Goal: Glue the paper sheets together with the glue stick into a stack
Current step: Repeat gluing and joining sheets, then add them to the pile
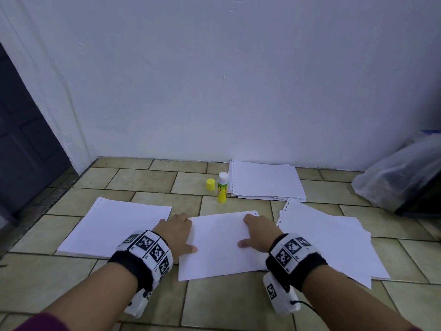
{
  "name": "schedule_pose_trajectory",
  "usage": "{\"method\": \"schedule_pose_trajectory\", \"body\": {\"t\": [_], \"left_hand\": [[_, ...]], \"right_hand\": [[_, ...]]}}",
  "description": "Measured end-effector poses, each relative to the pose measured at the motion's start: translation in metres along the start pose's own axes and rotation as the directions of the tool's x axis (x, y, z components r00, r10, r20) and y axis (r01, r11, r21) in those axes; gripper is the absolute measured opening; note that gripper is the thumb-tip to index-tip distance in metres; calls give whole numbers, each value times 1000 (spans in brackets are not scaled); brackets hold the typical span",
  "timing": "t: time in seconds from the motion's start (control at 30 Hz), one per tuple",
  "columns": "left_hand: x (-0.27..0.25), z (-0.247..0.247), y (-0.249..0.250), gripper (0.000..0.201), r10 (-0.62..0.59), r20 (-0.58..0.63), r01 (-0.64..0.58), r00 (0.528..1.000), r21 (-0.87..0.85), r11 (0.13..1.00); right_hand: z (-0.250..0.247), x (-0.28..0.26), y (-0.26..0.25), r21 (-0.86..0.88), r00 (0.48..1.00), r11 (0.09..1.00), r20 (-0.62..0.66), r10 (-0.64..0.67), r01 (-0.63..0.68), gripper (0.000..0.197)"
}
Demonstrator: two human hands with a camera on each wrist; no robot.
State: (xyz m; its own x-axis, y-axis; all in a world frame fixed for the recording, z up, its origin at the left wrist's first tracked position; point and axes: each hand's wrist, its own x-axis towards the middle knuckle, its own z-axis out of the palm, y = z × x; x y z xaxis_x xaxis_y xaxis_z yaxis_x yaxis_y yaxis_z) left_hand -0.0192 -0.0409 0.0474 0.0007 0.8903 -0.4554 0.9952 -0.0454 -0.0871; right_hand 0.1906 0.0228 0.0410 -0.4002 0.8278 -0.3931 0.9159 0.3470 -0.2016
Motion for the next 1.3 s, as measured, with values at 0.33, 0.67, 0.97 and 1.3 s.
{"method": "schedule_pose_trajectory", "body": {"t": [0.33,0.67,0.97,1.3], "left_hand": [[-1,0,37,44,159,-124,-165,979,-40,986],[4,9,19,70,115,-142,-141,983,-186,973],[-3,10,8,74,155,-50,-160,987,-130,978],[-1,6,5,61,6,-28,-9,1000,-134,991]], "right_hand": [[3,-5,-53,-268,991,954,35,-130,134,18],[11,-3,-65,-2,959,961,63,-275,276,55],[-1,-5,0,34,994,995,52,-96,95,60],[14,-28,8,-156,999,988,-42,-4,-2,75]]}}
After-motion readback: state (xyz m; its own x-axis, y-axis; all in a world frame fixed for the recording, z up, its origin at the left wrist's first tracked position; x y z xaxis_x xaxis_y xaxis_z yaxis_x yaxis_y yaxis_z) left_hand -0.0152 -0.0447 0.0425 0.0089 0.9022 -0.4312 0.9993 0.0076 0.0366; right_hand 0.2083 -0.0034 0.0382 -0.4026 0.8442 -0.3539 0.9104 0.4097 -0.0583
